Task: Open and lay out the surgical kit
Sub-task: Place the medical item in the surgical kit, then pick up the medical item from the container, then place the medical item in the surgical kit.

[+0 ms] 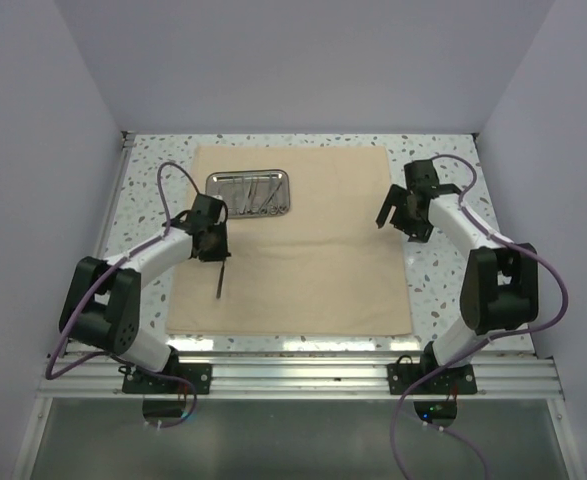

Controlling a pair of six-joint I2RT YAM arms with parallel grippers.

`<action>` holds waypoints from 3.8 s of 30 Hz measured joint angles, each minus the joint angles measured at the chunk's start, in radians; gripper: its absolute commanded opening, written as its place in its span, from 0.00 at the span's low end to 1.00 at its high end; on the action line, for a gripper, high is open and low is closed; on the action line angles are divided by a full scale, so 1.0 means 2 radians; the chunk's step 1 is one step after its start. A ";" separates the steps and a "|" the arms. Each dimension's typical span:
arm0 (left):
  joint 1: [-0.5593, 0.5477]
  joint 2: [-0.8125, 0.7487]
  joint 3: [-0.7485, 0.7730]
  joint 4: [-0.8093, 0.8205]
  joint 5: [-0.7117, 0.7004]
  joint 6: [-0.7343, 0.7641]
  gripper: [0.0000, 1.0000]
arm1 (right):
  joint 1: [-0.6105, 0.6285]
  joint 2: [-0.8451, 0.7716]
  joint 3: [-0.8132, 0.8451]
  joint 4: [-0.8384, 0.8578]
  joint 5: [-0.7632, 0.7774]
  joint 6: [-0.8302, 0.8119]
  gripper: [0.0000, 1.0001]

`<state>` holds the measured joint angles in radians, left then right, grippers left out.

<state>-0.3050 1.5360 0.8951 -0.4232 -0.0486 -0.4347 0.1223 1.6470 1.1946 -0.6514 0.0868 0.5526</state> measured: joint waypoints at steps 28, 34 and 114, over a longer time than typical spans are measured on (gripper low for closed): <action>0.026 0.270 0.393 -0.030 -0.055 0.006 0.39 | 0.000 -0.034 -0.029 0.004 0.007 -0.011 0.88; 0.035 0.383 0.541 -0.056 -0.062 0.017 0.39 | -0.003 -0.033 -0.029 -0.001 0.015 -0.014 0.88; 0.052 0.193 0.378 -0.080 -0.029 0.074 0.00 | -0.017 0.033 0.012 -0.002 -0.001 -0.013 0.87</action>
<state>-0.2016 1.9221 1.6505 -0.5831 -0.1062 -0.2863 0.0883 1.7126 1.2190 -0.6548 0.0845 0.5259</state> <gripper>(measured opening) 0.012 0.872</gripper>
